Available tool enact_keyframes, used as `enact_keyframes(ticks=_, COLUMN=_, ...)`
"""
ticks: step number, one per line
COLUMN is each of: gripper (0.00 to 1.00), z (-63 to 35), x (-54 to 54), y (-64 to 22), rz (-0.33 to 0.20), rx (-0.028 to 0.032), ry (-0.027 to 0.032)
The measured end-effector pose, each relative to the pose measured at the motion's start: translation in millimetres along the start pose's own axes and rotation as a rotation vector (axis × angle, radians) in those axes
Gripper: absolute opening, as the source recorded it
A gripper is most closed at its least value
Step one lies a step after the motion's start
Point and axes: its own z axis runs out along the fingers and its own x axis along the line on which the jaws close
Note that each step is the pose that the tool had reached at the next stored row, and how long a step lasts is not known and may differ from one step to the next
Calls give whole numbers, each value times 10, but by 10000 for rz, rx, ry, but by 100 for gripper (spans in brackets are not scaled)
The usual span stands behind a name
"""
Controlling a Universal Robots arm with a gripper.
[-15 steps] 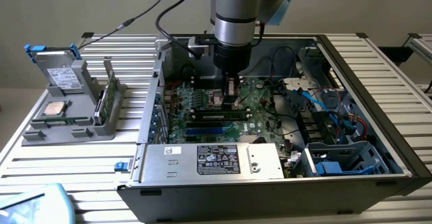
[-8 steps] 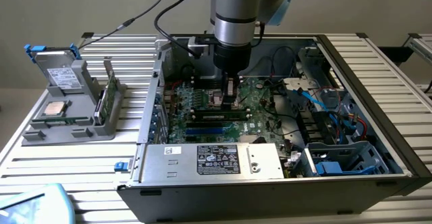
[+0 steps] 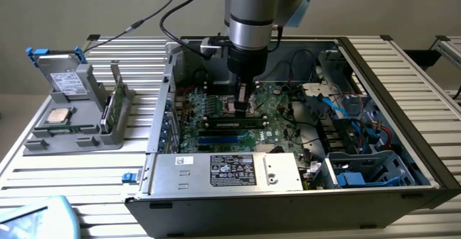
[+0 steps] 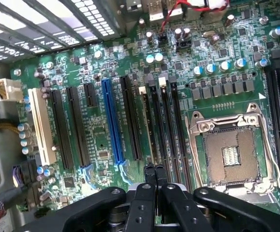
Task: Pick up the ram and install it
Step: 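Press down the ram until it locks into place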
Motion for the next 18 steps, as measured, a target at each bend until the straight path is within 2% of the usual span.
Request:
enact_keyframes(ticks=13, gripper=10, z=22, x=-3, y=0, rz=1887, rx=-239, ry=-32)
enact_keyframes(ticks=18, gripper=10, z=27, x=-4, y=-1, rz=2519, rx=-310, ry=-14)
